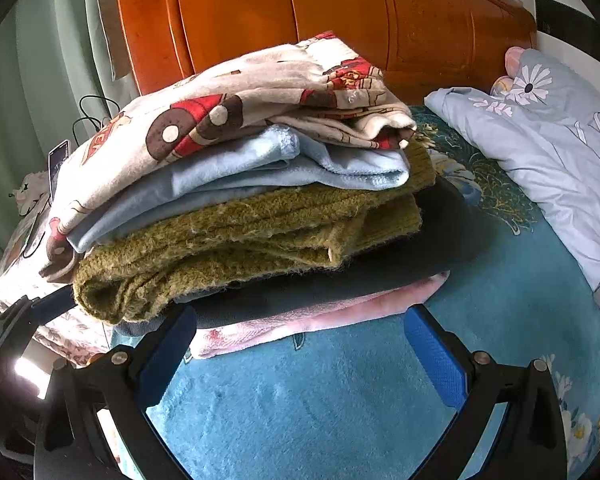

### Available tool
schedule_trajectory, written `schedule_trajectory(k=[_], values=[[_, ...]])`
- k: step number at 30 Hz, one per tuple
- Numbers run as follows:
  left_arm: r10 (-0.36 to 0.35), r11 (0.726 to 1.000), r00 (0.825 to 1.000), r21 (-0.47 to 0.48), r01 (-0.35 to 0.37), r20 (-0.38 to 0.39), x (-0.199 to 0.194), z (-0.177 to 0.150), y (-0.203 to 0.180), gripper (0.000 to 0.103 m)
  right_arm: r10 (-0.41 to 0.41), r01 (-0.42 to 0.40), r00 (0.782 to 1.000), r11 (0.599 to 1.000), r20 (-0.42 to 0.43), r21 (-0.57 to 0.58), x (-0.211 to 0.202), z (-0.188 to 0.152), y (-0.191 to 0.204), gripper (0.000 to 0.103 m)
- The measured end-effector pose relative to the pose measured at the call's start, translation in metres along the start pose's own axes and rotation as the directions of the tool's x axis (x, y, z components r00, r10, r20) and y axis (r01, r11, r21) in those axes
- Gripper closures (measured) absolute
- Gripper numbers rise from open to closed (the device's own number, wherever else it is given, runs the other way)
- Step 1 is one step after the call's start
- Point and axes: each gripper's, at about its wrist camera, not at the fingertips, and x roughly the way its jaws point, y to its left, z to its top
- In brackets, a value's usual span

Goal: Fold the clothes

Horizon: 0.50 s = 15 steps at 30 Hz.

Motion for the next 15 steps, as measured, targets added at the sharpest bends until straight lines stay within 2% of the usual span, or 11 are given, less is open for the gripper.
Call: schedule_trajectory(k=[15], values=[[-0.008, 1.0, 1.0, -0.02, 0.008, -0.011, 0.0024, -0.0029, 0.0039, 0.0, -0.015, 0.015, 1.0, 1.0, -0.021, -0.004, 0.003, -0.0007, 0.0032, 0.0]])
